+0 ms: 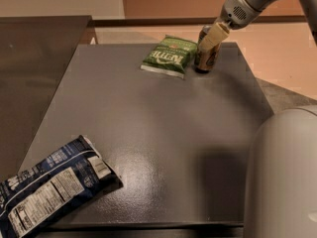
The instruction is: Move orange can near green jalapeno chip bag
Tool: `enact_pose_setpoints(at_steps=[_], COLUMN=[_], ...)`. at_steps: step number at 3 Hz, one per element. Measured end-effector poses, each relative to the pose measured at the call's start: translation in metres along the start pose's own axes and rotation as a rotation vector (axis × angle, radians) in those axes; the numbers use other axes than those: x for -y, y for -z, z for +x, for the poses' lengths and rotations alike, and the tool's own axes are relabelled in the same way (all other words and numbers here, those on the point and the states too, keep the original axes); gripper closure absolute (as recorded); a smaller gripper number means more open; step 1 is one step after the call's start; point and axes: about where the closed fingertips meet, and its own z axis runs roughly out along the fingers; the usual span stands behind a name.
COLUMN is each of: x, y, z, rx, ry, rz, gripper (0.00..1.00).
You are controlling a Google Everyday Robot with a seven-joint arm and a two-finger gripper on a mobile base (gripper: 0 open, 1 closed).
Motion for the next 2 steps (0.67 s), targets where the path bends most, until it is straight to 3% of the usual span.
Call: enact_pose_setpoints(at_steps=[1, 2], x=[0.0004, 0.0004], y=[-0.004, -0.0041], z=[-0.0008, -0.0008], rx=[0.001, 0.001], ry=[0.0, 0.0], rz=[-0.003, -0.003], gripper=[0.0, 0.0])
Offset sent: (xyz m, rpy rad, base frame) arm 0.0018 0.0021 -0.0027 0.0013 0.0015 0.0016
